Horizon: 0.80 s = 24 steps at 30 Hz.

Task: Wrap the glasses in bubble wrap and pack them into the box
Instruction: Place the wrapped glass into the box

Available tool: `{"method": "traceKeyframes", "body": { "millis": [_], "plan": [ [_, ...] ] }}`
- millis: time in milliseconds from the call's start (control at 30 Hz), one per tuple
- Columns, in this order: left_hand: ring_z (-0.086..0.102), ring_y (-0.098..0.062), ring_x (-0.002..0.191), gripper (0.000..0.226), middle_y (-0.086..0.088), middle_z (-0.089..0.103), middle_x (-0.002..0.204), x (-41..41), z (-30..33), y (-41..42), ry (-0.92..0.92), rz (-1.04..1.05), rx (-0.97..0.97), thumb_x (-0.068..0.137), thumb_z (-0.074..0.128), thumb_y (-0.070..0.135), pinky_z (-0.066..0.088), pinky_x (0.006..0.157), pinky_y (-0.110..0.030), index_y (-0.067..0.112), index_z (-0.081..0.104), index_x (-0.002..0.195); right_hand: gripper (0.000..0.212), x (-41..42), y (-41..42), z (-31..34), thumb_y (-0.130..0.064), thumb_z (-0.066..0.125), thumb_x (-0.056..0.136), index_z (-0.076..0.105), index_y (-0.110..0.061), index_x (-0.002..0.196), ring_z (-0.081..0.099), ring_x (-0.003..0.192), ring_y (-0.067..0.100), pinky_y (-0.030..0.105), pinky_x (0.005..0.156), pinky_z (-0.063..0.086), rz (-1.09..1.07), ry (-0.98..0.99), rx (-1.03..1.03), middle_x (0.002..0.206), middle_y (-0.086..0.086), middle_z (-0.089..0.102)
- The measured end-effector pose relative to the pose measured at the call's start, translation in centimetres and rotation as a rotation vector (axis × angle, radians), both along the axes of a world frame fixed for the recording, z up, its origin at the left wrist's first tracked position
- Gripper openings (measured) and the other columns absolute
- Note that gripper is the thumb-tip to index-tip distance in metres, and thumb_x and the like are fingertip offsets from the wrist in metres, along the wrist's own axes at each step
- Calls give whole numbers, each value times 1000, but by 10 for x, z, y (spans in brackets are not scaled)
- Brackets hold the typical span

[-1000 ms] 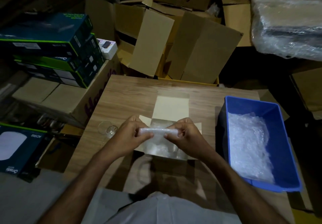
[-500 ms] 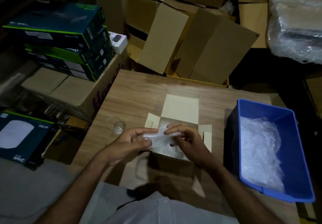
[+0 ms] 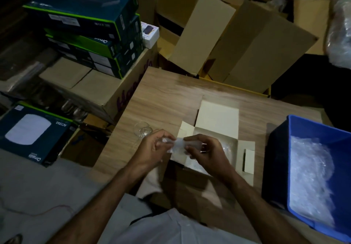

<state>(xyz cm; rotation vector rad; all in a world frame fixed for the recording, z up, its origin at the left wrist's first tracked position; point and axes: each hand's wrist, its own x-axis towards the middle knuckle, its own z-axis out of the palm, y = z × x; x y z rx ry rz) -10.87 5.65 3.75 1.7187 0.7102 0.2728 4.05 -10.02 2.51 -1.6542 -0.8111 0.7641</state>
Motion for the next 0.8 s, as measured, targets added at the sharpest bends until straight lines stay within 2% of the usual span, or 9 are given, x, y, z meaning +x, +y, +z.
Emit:
{"method": "traceKeyframes", "body": {
  "millis": [67, 133, 200, 267, 367, 433, 533, 667, 800],
  "plan": [
    [65, -5, 93, 15, 10, 61, 105, -3, -6, 10, -4, 45, 135, 90, 73, 13, 58, 73, -22, 26, 71, 97, 20, -4, 14, -7, 7, 70, 88, 77, -8, 98, 75, 81, 16, 36, 65, 62, -56, -81, 19, 98, 0, 76],
    [60, -1, 103, 23, 7, 52, 118, -11, -15, 26, -31, 118, 201, 85, 79, 15, 57, 78, -17, 27, 69, 102, 23, -5, 25, -13, 10, 70, 83, 79, -10, 92, 74, 86, 13, 30, 66, 60, -102, -154, 41, 98, -3, 76],
    [56, 2, 109, 50, 9, 40, 130, -24, -28, 46, -4, 250, 238, 76, 86, 14, 56, 84, -17, 32, 61, 115, 26, -7, 34, -16, 5, 77, 80, 80, -13, 98, 73, 97, 13, 29, 70, 61, -120, -178, 34, 108, -3, 75],
    [49, -5, 117, 78, 17, 29, 133, -35, -45, 65, 109, 340, 286, 64, 93, 19, 53, 90, -21, 37, 52, 127, 34, -8, 40, -17, 2, 84, 75, 79, -16, 104, 71, 103, 12, 28, 73, 61, -115, -177, 19, 115, -3, 72],
    [36, -12, 128, 100, 12, 28, 141, -36, -70, 87, 283, 347, 248, 55, 98, 25, 46, 98, -29, 35, 43, 138, 35, -10, 50, -16, 2, 86, 74, 80, -16, 103, 70, 102, 7, 24, 73, 61, -121, -212, -3, 113, -7, 71],
    [48, -14, 126, 90, 7, 45, 137, -31, -84, 96, 251, 300, 172, 55, 99, 20, 50, 99, -32, 35, 50, 130, 32, -11, 57, -14, -1, 86, 76, 81, -17, 103, 69, 102, 4, 25, 73, 61, -115, -230, -20, 112, -12, 70],
    [66, -13, 109, 67, 10, 68, 114, -29, -98, 103, 173, 232, 106, 60, 98, 21, 59, 89, -33, 31, 62, 116, 29, -13, 63, -11, -6, 86, 78, 81, -20, 103, 68, 103, 2, 26, 72, 60, -101, -232, -41, 113, -13, 70],
    [65, -3, 111, 65, 11, 69, 117, -26, -96, 98, 88, 145, 106, 67, 94, 21, 59, 92, -35, 28, 63, 124, 26, -16, 67, -1, -7, 86, 79, 81, -17, 103, 69, 101, 4, 16, 71, 55, -117, -221, -32, 110, -8, 73],
    [62, -4, 110, 71, 11, 64, 120, -13, -74, 79, 28, 62, 310, 65, 93, 20, 59, 90, -34, 35, 61, 126, 24, -16, 61, 11, -5, 84, 80, 81, -14, 103, 70, 101, 6, 14, 71, 54, -150, -215, -8, 109, -3, 74]
  ]
}}
